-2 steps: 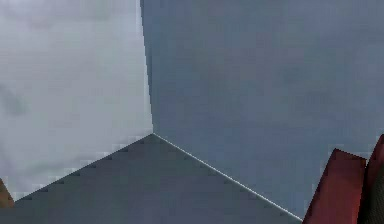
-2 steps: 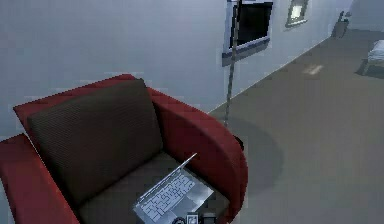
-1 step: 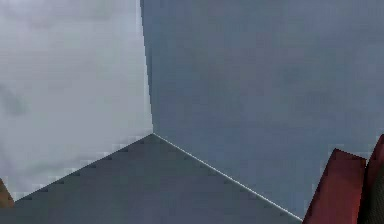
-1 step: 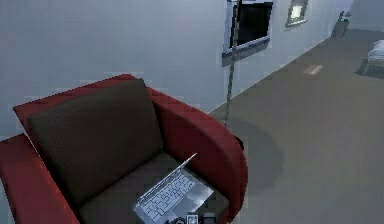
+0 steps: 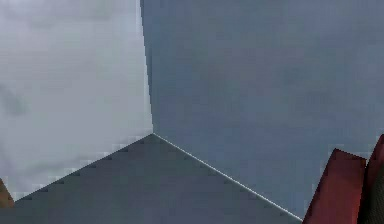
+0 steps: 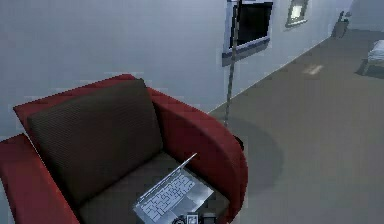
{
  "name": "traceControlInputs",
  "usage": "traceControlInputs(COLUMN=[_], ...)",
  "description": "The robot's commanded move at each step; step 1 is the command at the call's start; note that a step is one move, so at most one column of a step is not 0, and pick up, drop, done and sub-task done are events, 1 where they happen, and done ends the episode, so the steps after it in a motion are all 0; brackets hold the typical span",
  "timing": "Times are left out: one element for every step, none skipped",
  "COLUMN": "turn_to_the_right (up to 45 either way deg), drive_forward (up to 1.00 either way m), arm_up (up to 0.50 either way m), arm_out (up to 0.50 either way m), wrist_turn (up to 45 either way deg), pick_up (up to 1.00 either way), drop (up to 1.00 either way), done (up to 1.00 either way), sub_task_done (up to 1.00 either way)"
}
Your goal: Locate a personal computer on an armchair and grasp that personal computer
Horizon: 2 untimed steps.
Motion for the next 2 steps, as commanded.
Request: traceControlInputs(turn_to_the_right=[0.0,0.0], drive_forward=[0.00,0.00], arm_up=[0.00,0.00], arm_out=[0.00,0.00], wrist_turn=[45.0,15.0], pick_up=[0.00,0.00], drop=[0.00,0.00], done=[0.00,0.00], sub_task_done=[0.00,0.00])
